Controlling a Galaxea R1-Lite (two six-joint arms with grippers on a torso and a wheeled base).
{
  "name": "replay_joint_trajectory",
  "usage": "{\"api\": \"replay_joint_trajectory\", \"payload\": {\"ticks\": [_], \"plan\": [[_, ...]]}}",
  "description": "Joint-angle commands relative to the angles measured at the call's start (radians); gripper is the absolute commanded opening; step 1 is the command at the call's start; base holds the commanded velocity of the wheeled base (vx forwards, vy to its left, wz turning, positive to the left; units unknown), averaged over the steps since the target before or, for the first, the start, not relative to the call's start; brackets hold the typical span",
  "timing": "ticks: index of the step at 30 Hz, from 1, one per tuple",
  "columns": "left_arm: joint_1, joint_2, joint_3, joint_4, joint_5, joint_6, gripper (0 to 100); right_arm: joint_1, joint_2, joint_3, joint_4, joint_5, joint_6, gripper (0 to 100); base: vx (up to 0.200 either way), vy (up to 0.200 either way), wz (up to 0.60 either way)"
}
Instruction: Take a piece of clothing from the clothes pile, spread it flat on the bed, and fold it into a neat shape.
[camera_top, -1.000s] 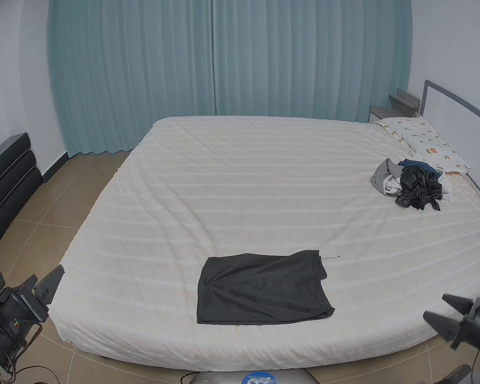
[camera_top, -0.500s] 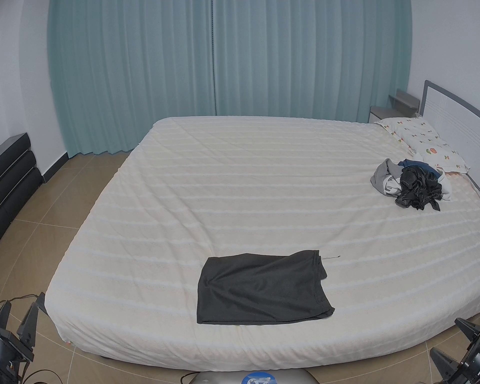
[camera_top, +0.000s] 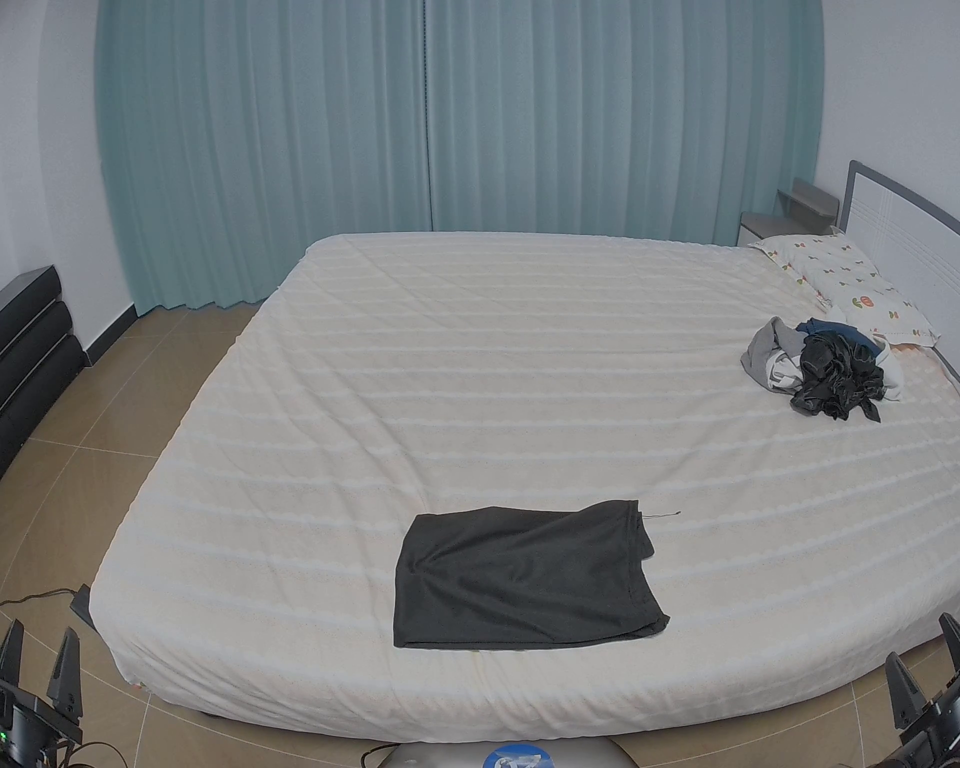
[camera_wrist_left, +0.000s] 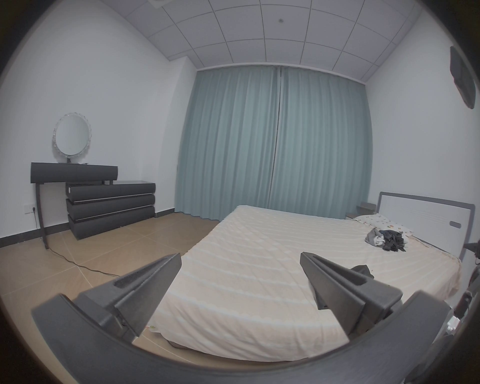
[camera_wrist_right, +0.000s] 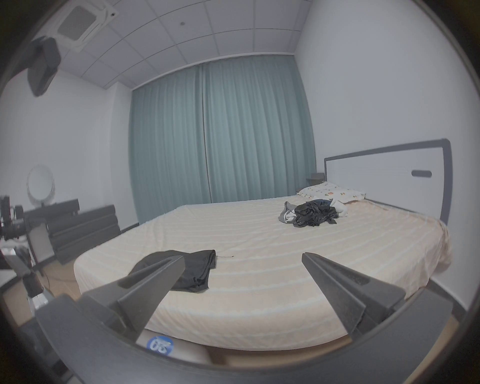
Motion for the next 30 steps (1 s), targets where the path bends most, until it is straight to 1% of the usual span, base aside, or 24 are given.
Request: {"api": "replay_joint_trajectory", "payload": {"ticks": [1, 3, 4, 6, 7, 8, 10, 12, 15, 19, 22, 24, 28, 30], "plan": [[0.000, 0.004, 0.020, 0.012, -0.007, -0.001, 100, -0.024, -0.044, 0.005, 0.002, -0.002, 0.033, 100, 0.000, 0.000, 0.00], [0.000, 0.004, 0.020, 0.012, -0.023, 0.000, 100, -0.024, -0.044, 0.003, 0.002, -0.005, 0.072, 100, 0.000, 0.000, 0.00], [0.000, 0.004, 0.020, 0.014, -0.043, -0.001, 100, -0.024, -0.044, 0.003, 0.002, -0.007, 0.084, 100, 0.000, 0.000, 0.00], [0.000, 0.002, 0.020, 0.015, -0.087, -0.006, 100, -0.025, -0.044, 0.003, 0.001, -0.007, 0.087, 100, 0.000, 0.000, 0.00], [0.000, 0.002, 0.020, 0.015, -0.087, -0.006, 100, -0.025, -0.044, 0.003, 0.001, -0.007, 0.087, 100, 0.000, 0.000, 0.00], [0.000, 0.000, 0.020, 0.015, -0.124, -0.023, 100, -0.025, -0.044, 0.003, -0.001, -0.007, 0.085, 100, 0.000, 0.000, 0.00], [0.000, 0.002, 0.020, 0.017, -0.145, -0.023, 100, -0.025, -0.044, 0.003, -0.002, -0.004, 0.064, 100, 0.000, 0.000, 0.00], [0.000, 0.004, 0.020, 0.017, -0.168, -0.023, 100, -0.025, -0.044, 0.011, -0.021, -0.002, 0.007, 100, 0.000, 0.000, 0.00], [0.000, 0.004, 0.020, 0.017, -0.188, -0.023, 100, -0.025, -0.044, 0.029, -0.073, 0.001, -0.042, 100, 0.000, 0.000, 0.00], [-0.007, 0.000, 0.020, 0.017, -0.191, -0.021, 100, -0.025, -0.044, 0.028, -0.013, -0.004, -0.099, 100, 0.000, 0.000, 0.00], [-0.007, -0.001, 0.020, 0.015, -0.191, -0.023, 100, -0.025, -0.044, 0.028, -0.007, 0.000, -0.102, 100, 0.000, 0.000, 0.00], [-0.007, -0.003, 0.020, 0.015, -0.191, -0.014, 100, -0.025, -0.044, 0.028, -0.007, -0.002, -0.100, 100, 0.000, 0.000, 0.00], [-0.009, -0.001, 0.020, 0.007, -0.204, 0.101, 100, -0.025, -0.044, 0.029, -0.005, -0.013, -0.060, 100, 0.000, 0.000, 0.00], [-0.032, -0.003, 0.020, -0.003, -0.205, 0.126, 100, -0.025, -0.044, 0.028, -0.005, -0.017, -0.053, 100, 0.000, 0.000, 0.00]]}}
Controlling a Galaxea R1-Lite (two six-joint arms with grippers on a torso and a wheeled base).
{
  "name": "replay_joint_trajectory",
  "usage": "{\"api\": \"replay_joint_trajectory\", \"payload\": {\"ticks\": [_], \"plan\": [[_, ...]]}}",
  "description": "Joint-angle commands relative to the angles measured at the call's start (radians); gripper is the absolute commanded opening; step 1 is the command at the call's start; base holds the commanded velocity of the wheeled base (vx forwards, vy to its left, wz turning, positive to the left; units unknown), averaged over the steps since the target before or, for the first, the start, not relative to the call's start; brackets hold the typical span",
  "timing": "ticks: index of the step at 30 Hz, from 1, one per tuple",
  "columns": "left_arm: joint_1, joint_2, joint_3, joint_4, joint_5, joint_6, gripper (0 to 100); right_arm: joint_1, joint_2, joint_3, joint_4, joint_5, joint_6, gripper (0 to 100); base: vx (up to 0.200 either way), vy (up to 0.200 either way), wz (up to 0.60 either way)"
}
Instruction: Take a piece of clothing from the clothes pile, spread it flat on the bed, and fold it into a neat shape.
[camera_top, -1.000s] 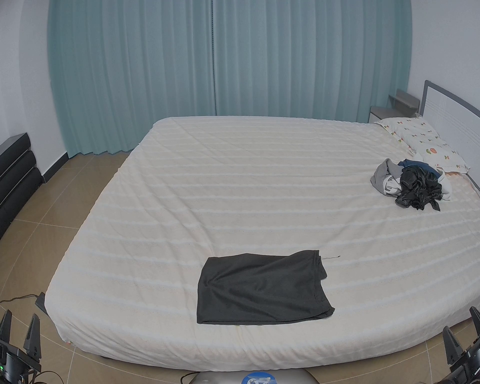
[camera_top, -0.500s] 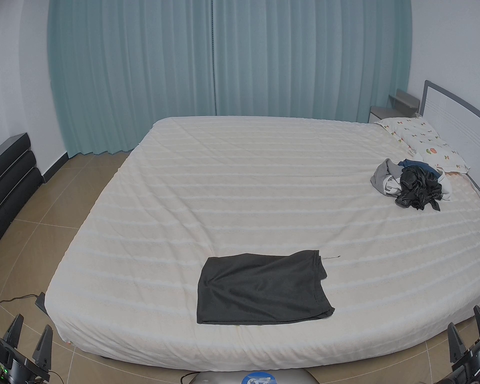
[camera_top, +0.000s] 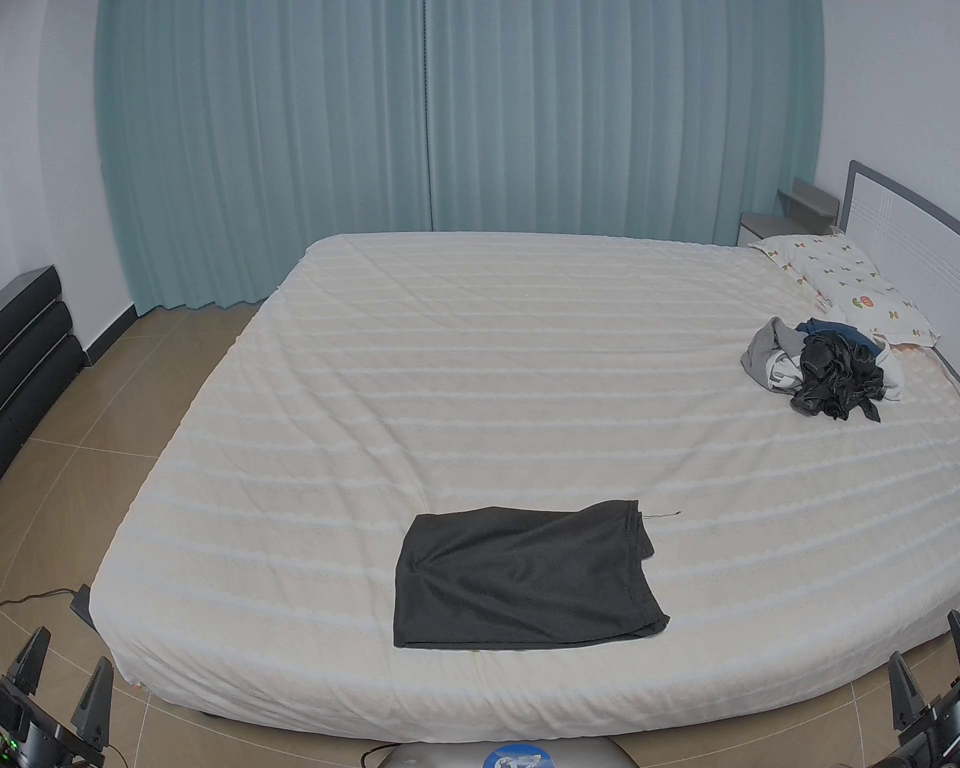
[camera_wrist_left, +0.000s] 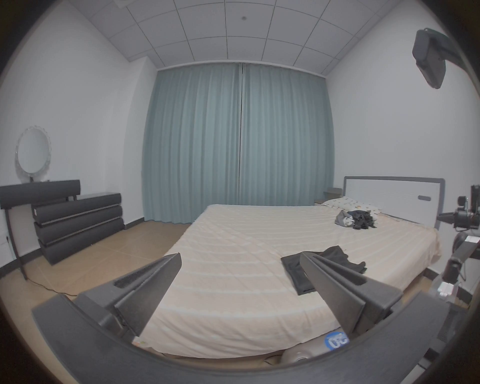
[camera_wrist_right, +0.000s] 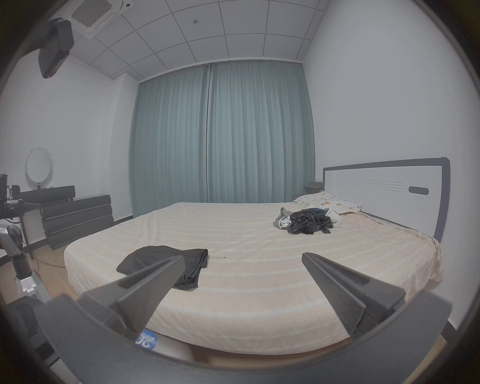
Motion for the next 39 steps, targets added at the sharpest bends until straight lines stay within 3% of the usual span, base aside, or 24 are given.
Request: {"api": "replay_joint_trajectory", "payload": {"ticks": [1, 5, 6, 8, 13, 16, 20, 31, 33, 34, 36, 39], "plan": [[-0.038, 0.007, 0.018, -0.013, -0.003, 0.040, 100, 0.000, -0.010, 0.018, 0.002, -0.008, 0.021, 100, 0.000, 0.000, 0.00], [-0.045, 0.007, 0.018, 0.008, -0.016, -0.043, 100, 0.000, -0.010, 0.018, 0.002, -0.009, 0.022, 100, 0.000, 0.000, 0.00], [-0.044, 0.005, 0.018, 0.008, -0.016, -0.107, 100, 0.000, -0.010, 0.018, 0.002, -0.009, 0.022, 100, 0.000, 0.000, 0.00], [-0.044, 0.009, 0.018, 0.008, -0.005, -0.112, 100, 0.000, -0.010, 0.018, 0.002, -0.009, 0.022, 100, 0.000, 0.000, 0.00], [-0.015, 0.013, 0.018, 0.028, 0.035, -0.095, 100, 0.000, -0.010, 0.018, 0.002, -0.011, 0.021, 100, 0.000, 0.000, 0.00], [0.110, 0.025, 0.018, 0.031, 0.034, -0.063, 100, 0.000, -0.010, 0.018, 0.000, -0.011, 0.021, 100, 0.000, 0.000, 0.00], [0.196, -0.037, 0.018, 0.030, -0.011, -0.046, 100, 0.000, -0.010, 0.018, 0.002, -0.017, 0.021, 100, 0.000, 0.000, 0.00], [0.182, -0.087, 0.018, 0.031, -0.026, -0.055, 100, 0.000, -0.010, 0.018, 0.002, -0.017, 0.016, 100, 0.000, 0.000, 0.00], [0.182, -0.087, 0.018, 0.033, -0.048, -0.043, 100, 0.000, -0.010, 0.018, 0.002, -0.017, 0.013, 100, 0.000, 0.000, 0.00], [0.182, -0.087, 0.018, 0.051, -0.120, 0.011, 100, 0.000, -0.010, 0.018, 0.000, -0.014, -0.007, 100, 0.000, 0.000, 0.00], [0.182, -0.087, 0.018, 0.085, -0.175, 0.066, 100, 0.000, -0.010, 0.018, 0.000, -0.009, -0.014, 100, 0.000, 0.000, 0.00], [0.182, -0.087, 0.018, 0.082, -0.189, 0.077, 100, 0.000, -0.010, 0.018, 0.000, -0.009, -0.014, 100, 0.000, 0.000, 0.00]]}}
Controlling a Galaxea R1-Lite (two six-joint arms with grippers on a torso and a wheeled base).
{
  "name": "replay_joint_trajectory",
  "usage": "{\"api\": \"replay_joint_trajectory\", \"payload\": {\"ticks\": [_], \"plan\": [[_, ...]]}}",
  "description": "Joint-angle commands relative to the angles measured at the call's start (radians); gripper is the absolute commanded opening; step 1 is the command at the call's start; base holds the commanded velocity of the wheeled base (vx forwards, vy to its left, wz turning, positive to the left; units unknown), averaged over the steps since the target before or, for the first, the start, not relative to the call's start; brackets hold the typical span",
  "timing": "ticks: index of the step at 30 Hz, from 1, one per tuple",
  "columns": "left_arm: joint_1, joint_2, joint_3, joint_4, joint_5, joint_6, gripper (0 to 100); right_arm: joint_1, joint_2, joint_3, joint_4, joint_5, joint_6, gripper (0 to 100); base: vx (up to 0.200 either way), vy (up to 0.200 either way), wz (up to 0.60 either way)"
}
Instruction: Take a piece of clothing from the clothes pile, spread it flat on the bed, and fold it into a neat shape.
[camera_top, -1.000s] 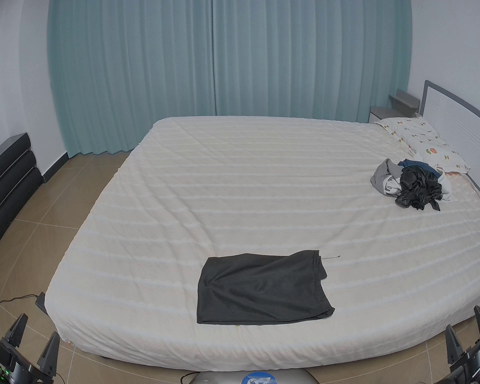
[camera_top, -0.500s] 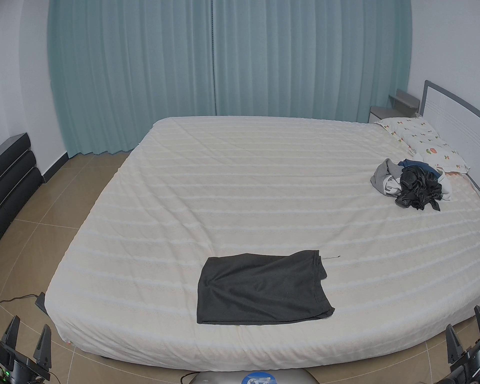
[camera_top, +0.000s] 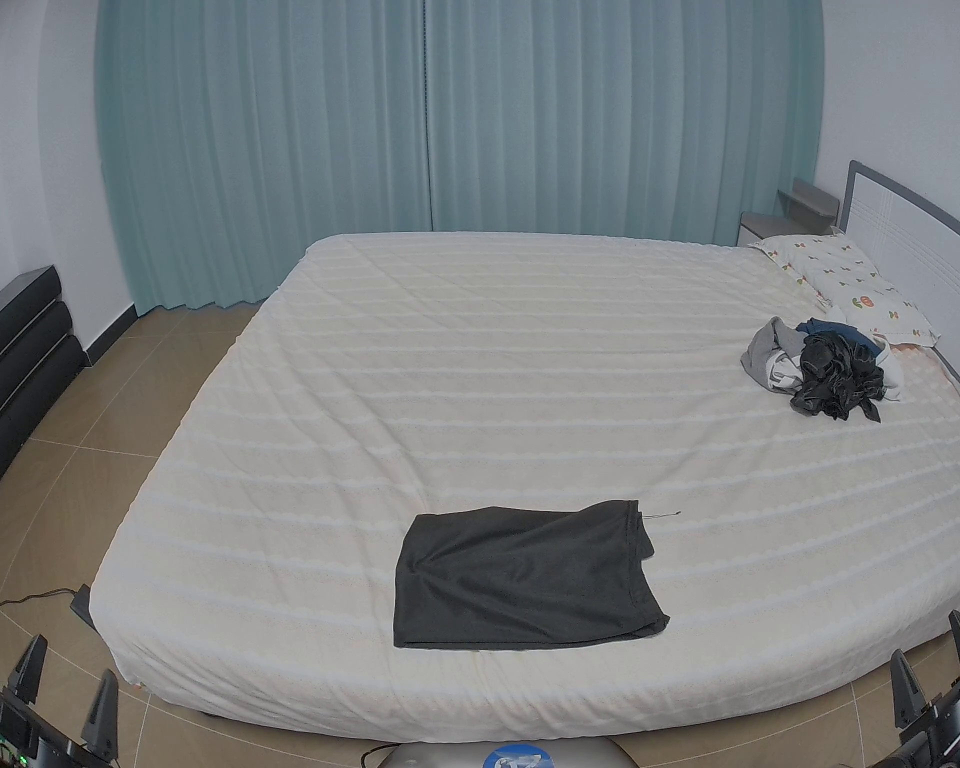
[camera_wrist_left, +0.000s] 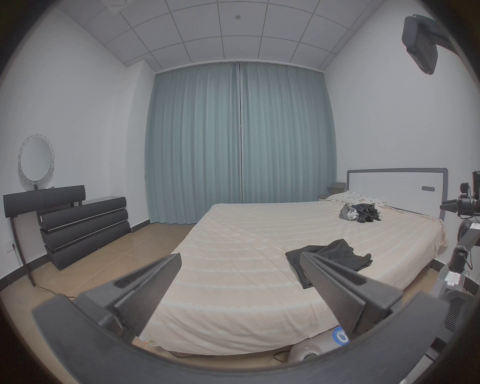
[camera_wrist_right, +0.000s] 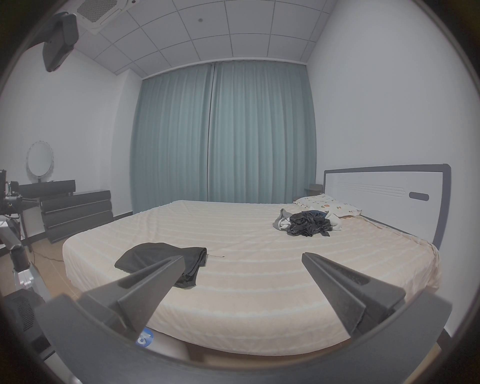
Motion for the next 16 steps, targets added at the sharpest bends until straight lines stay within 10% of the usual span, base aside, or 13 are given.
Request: {"api": "replay_joint_trajectory", "payload": {"ticks": [1, 16], "plan": [[0.000, -0.009, 0.018, 0.010, -0.014, 0.011, 100, 0.000, -0.011, 0.018, 0.000, 0.002, -0.006, 100, 0.000, 0.000, 0.00], [-0.002, -0.009, 0.018, 0.010, -0.008, 0.003, 100, 0.000, -0.010, 0.018, 0.000, 0.016, 0.002, 100, 0.000, 0.000, 0.00]]}}
